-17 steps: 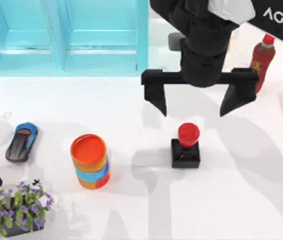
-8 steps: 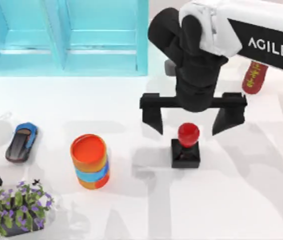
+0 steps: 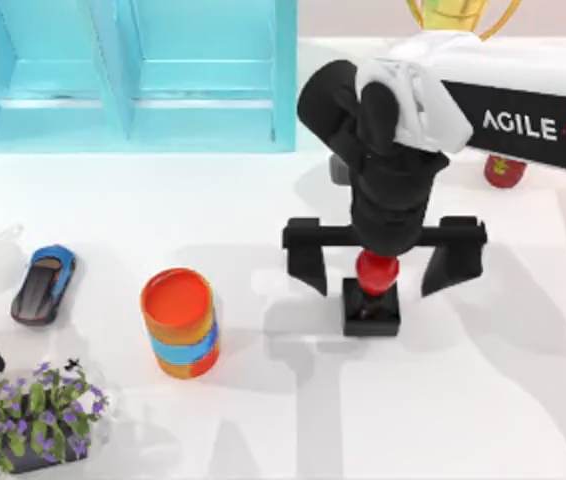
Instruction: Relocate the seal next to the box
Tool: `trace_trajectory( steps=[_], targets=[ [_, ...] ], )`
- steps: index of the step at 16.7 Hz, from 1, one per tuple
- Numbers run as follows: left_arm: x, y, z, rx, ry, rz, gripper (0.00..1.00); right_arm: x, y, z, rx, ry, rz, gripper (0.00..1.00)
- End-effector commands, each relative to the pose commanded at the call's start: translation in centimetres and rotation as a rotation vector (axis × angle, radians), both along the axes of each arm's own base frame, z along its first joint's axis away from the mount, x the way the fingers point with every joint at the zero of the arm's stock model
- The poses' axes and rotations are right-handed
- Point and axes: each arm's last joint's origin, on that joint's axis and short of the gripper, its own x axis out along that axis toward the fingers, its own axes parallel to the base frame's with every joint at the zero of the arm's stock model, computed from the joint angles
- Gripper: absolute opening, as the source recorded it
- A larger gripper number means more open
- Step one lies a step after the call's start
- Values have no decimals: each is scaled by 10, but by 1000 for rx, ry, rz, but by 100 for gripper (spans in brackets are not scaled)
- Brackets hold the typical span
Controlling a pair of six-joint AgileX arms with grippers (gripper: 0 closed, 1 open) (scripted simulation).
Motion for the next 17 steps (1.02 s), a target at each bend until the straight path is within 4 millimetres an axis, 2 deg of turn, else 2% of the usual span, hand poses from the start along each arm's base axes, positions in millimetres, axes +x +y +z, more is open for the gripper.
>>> trace_trajectory(
  steps=[13, 17],
  targets=[
    [0, 0, 0, 0, 0, 0, 100, 0, 0, 0, 0, 0, 0, 2],
    [0, 0, 0, 0, 0, 0, 100, 0, 0, 0, 0, 0, 0, 0]
  ],
)
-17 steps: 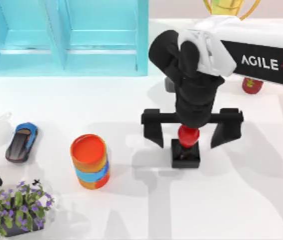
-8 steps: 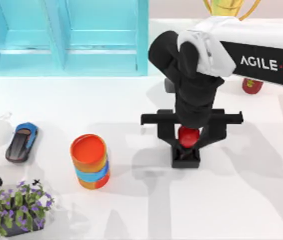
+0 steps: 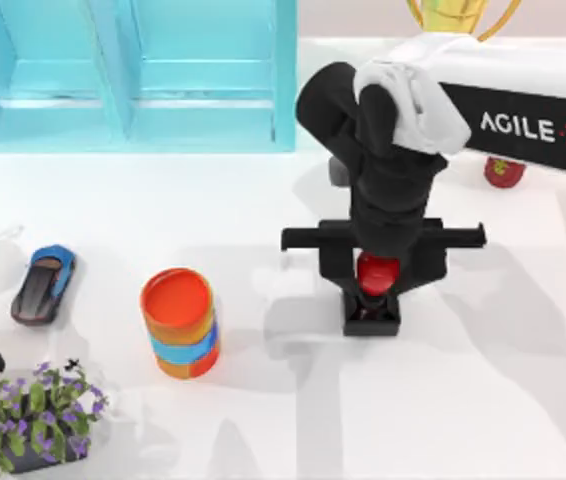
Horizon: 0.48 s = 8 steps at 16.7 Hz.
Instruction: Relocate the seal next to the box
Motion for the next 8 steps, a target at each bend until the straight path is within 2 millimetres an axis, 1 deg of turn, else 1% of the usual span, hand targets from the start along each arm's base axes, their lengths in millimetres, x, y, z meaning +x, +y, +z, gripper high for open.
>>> trace_trajectory(
  steps=[6, 8],
  targets=[
    [0, 0, 0, 0, 0, 0, 100, 1, -1, 1, 0, 0, -4, 0],
    [0, 0, 0, 0, 0, 0, 100, 1, 0, 10, 0, -1, -4, 0]
  ],
)
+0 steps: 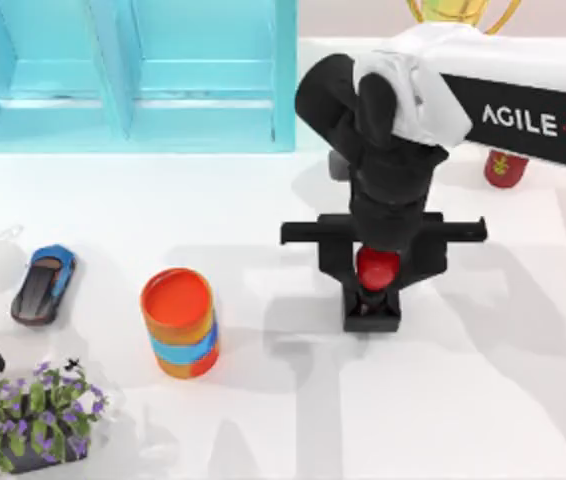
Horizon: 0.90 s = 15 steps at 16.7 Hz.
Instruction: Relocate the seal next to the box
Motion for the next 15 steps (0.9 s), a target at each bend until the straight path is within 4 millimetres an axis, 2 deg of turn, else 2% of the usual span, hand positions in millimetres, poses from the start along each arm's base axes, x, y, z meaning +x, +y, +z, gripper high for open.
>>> trace_trajectory(
  steps=[7, 12, 15],
  targets=[
    [0, 0, 0, 0, 0, 0, 100, -1, 0, 37, -1, 2, 0, 0],
    [0, 0, 0, 0, 0, 0, 100, 0, -1, 38, -2, 4, 0, 0],
    [0, 0, 0, 0, 0, 0, 100, 10, -23, 52, -3, 7, 3, 0]
  ],
)
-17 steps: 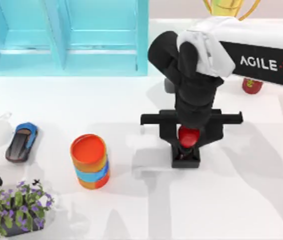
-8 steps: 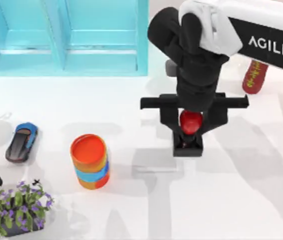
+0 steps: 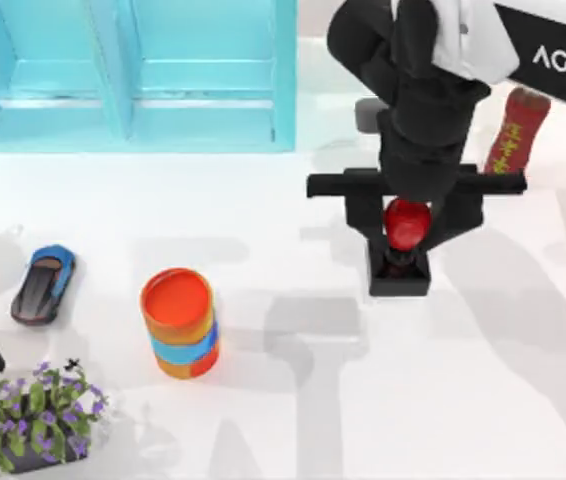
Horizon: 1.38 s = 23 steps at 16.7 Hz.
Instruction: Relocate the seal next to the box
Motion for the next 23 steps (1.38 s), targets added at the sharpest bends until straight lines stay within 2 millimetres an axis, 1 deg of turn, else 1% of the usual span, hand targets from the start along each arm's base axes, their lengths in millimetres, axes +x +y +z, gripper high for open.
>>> trace_trajectory(
  steps=[3, 5, 7, 8, 10, 12, 13, 15, 19, 21, 23],
  targets=[
    [0, 0, 0, 0, 0, 0, 100, 19, -47, 17, 0, 2, 4, 0],
    [0, 0, 0, 0, 0, 0, 100, 25, -74, 29, 1, 2, -3, 0],
    [0, 0, 0, 0, 0, 0, 100, 28, -96, 40, 1, 3, -5, 0],
    [0, 0, 0, 0, 0, 0, 100, 30, -112, 45, 2, 1, -5, 0],
    [0, 0, 0, 0, 0, 0, 100, 34, -150, 55, 1, 6, -4, 0],
    [0, 0, 0, 0, 0, 0, 100, 30, -179, 69, 2, 8, -1, 0],
    [0, 0, 0, 0, 0, 0, 100, 27, -188, 75, 3, 5, 0, 0],
    [0, 0, 0, 0, 0, 0, 100, 25, -194, 80, 3, -1, 1, 0],
    [0, 0, 0, 0, 0, 0, 100, 26, -192, 78, 2, 4, 3, 0],
    [0, 0, 0, 0, 0, 0, 100, 26, -192, 73, 3, -2, 4, 0],
    [0, 0, 0, 0, 0, 0, 100, 26, -192, 61, 3, -3, 4, 0]
  ],
)
